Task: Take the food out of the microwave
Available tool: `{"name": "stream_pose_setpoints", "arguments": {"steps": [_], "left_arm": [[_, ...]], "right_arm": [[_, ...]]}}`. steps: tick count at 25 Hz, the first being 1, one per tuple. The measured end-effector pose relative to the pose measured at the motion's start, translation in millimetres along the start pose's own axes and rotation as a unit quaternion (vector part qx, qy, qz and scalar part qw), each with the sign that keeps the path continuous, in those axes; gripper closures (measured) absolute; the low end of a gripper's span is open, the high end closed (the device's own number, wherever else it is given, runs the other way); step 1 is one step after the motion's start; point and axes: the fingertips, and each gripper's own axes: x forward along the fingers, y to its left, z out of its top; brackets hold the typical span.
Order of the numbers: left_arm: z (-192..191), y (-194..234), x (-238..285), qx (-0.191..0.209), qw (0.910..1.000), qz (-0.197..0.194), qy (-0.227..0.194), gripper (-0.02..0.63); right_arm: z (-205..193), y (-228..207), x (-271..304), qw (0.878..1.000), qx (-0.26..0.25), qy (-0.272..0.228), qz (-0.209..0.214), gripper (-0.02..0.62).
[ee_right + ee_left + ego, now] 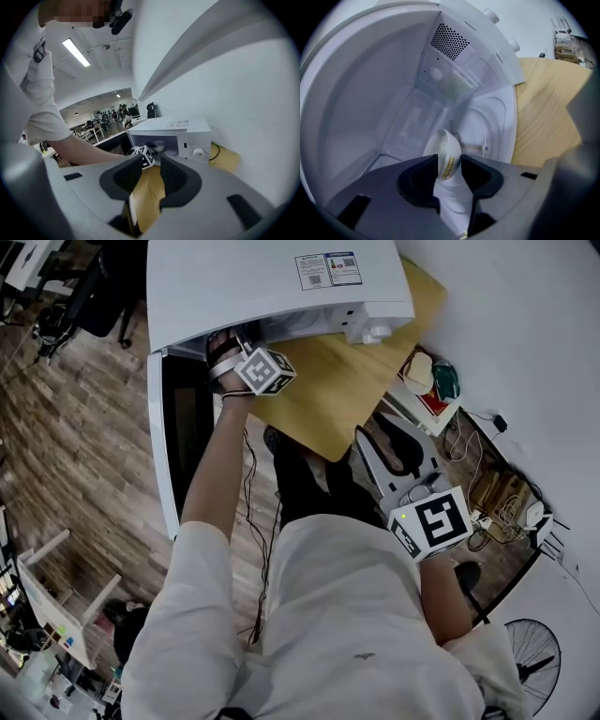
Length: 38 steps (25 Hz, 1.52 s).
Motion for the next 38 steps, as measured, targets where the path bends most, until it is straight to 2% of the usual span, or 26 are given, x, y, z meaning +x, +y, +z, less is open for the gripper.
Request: {"name": "stream_pose_setpoints", "arguments": {"steps": [13, 24, 38], "left_arm": [[5, -5, 0, 0.044, 0.9990, -0.001, -0.001, 0.495], [7, -13, -9, 0.054, 0.9984, -0.018, 0.002, 0.531], [30, -19, -49, 0.073, 0.9964, -0.030, -0.031, 0.535]], "right_arm": [[-1, -7, -5, 1.000, 0.006, -0.004, -0.006, 0.479], [3, -12, -9, 1.000, 0.009, -0.013, -0.006, 0.479], [10, -15, -16, 0.999, 0.009, -0.034, 0.002, 0.480]]}}
